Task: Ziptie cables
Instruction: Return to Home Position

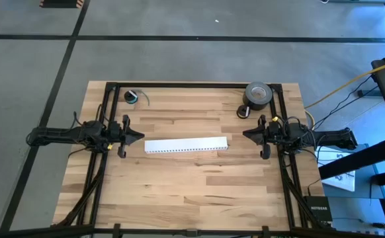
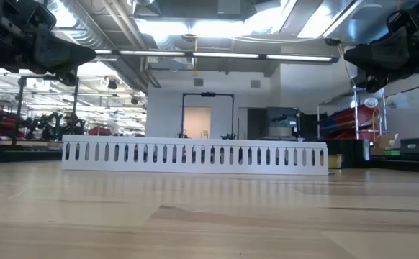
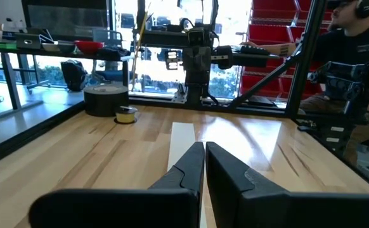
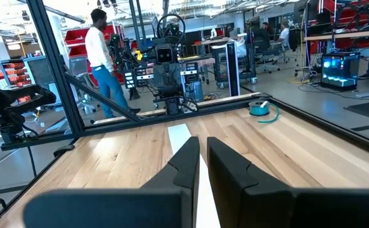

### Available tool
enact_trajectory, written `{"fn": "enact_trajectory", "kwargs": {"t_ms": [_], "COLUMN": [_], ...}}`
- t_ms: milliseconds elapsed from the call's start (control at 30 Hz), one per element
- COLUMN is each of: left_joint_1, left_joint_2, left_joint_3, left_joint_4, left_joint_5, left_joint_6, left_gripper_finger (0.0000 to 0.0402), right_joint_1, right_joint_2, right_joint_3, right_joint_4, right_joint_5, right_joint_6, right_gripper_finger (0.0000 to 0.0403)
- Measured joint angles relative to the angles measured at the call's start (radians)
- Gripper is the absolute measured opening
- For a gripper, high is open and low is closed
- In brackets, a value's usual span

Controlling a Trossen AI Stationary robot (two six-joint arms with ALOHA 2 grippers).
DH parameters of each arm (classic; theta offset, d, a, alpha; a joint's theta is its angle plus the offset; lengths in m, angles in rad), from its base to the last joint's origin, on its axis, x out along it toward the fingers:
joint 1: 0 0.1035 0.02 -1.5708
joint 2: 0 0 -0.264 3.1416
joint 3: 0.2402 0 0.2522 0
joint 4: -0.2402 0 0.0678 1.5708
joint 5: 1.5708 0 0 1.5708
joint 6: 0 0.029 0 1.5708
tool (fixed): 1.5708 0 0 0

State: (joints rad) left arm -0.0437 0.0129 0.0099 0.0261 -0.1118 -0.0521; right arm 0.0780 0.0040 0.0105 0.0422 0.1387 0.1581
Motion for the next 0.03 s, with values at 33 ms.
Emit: {"fn": "enact_trajectory", "kwargs": {"t_ms": [33], "left_joint_1": [0.0], "left_joint_2": [0.0], "left_joint_3": [0.0], "left_joint_4": [0.0], "left_joint_5": [0.0], "left_joint_6": [0.0], "left_gripper_finger": [0.0], "right_joint_1": [0.0], "right_joint_2": [0.0], "right_joint_3": [0.0], "right_joint_4": [0.0], "right_joint_5": [0.0], "right_joint_6": [0.0], "right_gripper_finger": [0.0017]}}
